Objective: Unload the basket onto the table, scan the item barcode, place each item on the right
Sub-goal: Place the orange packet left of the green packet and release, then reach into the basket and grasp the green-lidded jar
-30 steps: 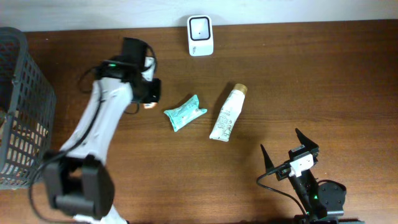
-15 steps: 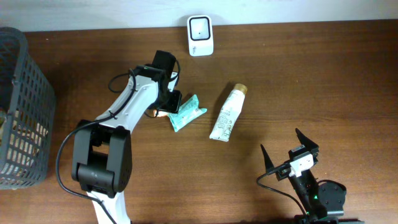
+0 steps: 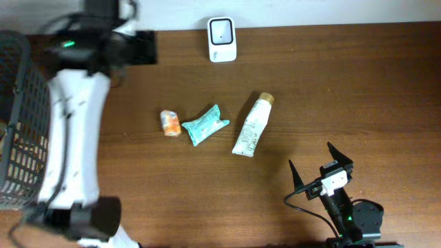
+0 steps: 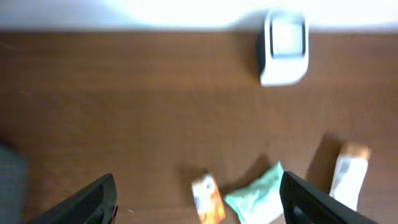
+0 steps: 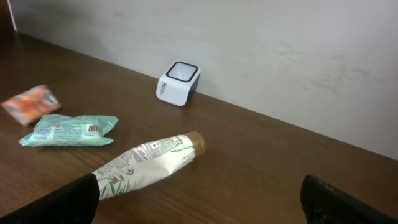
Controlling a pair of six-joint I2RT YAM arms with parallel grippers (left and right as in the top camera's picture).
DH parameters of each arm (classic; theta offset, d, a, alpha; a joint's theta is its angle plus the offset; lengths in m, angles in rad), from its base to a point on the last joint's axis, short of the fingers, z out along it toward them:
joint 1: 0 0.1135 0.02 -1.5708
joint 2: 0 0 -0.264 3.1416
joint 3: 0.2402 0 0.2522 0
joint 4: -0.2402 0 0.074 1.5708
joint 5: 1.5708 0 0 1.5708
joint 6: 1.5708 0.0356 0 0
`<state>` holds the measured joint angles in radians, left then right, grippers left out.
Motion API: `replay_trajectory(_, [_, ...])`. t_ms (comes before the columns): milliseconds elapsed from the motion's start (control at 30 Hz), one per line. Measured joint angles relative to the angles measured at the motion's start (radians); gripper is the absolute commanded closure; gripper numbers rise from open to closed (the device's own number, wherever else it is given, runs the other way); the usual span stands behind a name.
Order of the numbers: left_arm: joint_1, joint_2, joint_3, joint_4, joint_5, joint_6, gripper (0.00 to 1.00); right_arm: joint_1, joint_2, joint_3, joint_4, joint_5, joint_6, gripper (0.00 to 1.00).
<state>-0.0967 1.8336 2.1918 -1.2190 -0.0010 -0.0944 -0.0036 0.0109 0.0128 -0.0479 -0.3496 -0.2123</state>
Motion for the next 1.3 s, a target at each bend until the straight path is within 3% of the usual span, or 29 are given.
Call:
replay_trajectory(167, [0.117, -0.085, 0.025, 0.019, 0.001, 0.0, 0.18, 0.0, 0.0, 0.0, 0.0, 0.0, -0.001, 0.02])
replay_trajectory(200, [0.152, -0.089, 0.024, 0.039, 0.002, 0.0, 0.14, 0.0, 0.0, 0.0, 0.0, 0.0, 0.0, 0.02])
replay_trajectory(433, [0.469, -0.089, 0.023, 0.274, -0.049, -0.015, 0.04, 0.0, 0.0, 0.0, 0.0, 0.0, 0.0, 0.02])
replay_trajectory(667, [0.723, -0.002, 0.024, 0.233, -0.087, -0.026, 0.07, 0.0, 0.0, 0.0, 0.0, 0.0, 0.0, 0.02])
replay_trajectory(833, [0.819, 0.136, 0.023, 0.175, -0.09, -0.029, 0.16, 0.0, 0.0, 0.0, 0.0, 0.0, 0.0, 0.02])
replay_trajectory(1000, [0.863, 0.213, 0.02, 0.148, -0.094, -0.035, 0.03, 0.0, 0.0, 0.0, 0.0, 0.0, 0.0, 0.02])
replay_trajectory(1300, [0.877, 0.365, 0.02, 0.153, -0.097, -0.029, 0.01, 0.0, 0.0, 0.0, 0.0, 0.0, 0.001, 0.02])
